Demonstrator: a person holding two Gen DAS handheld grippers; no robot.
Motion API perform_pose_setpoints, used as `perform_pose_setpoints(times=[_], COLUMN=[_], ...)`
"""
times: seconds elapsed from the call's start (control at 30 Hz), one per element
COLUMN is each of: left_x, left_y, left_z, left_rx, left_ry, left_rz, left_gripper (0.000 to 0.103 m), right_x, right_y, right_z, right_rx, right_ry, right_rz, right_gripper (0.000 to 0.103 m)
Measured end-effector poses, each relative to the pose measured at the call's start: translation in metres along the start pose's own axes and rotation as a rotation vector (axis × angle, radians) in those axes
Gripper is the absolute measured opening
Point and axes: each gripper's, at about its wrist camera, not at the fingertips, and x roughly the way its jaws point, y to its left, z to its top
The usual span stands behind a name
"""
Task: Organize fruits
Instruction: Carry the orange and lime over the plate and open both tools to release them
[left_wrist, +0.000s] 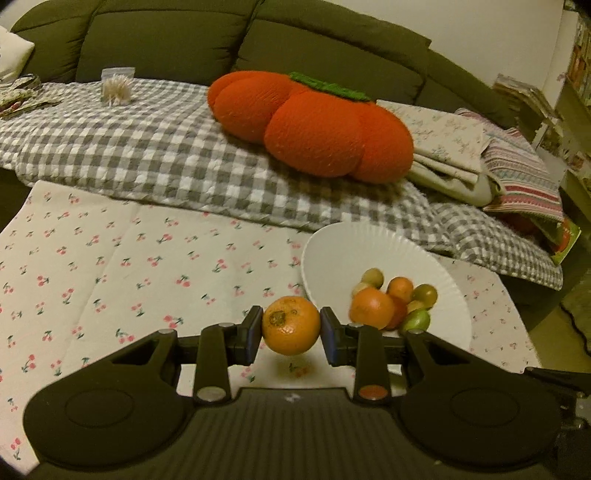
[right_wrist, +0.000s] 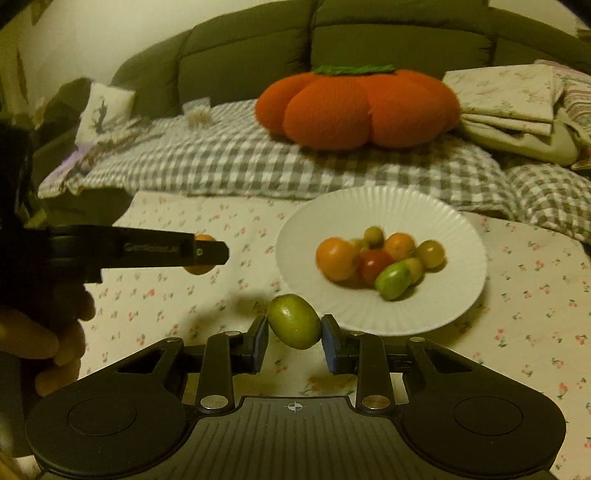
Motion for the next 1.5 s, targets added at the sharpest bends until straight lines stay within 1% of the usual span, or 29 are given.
perform_pose_setpoints(times=[0.2,0.4,0.47,0.57,0.67,1.03,1.1,1.2,1.33,1.5], left_x=[0.008,0.025,0.032,0.044,0.055,0.078,0.081,0.088,0.093,0.093], left_y=[-0.002,-0.011,-0.013,-0.012,-0.012,-0.021,-0.022,-0.022,-0.023,-0.025], left_z=[0.007,0.017,0.019,0.022,0.023,0.027,0.027,0.025,0.023,0.022], left_rx=[-0.022,0.01,0.017,0.008,0.006,0.034,0.038,0.04,0.041,0.046], left_ry=[0.006,-0.027,-0.025,-0.013,-0.006,-0.016,-0.015,-0.001,0.013,0.021], left_rz=[-0.042,-0.108,-0.133,-0.144,-0.14,-0.164,-0.169,-0.175,-0.194,-0.193], left_gripper=[0.031,0.031,0.031,0.031,0.031,0.031,0.031,0.031,0.032,0.032], right_x=[-0.005,-0.004,-0.003,0.001,0.008,0.023,0.025,0.028,0.037,0.042], right_y=[-0.019,-0.036,-0.044,-0.058,-0.066,-0.08,-0.081,-0.082,-0.083,-0.083], right_z=[0.008,0.012,0.013,0.014,0.014,0.014,0.014,0.016,0.014,0.014], right_rx=[0.044,0.086,0.11,0.148,0.161,0.138,0.117,0.093,0.066,0.055], right_ry=[-0.027,-0.043,-0.046,-0.048,-0.043,-0.038,-0.047,-0.067,-0.056,-0.057], right_rz=[-0.033,-0.074,-0.095,-0.129,-0.152,-0.204,-0.212,-0.213,-0.224,-0.21], right_gripper=[0.029,0.029,0.029,0.029,0.029,0.029,0.029,0.029,0.029,0.03])
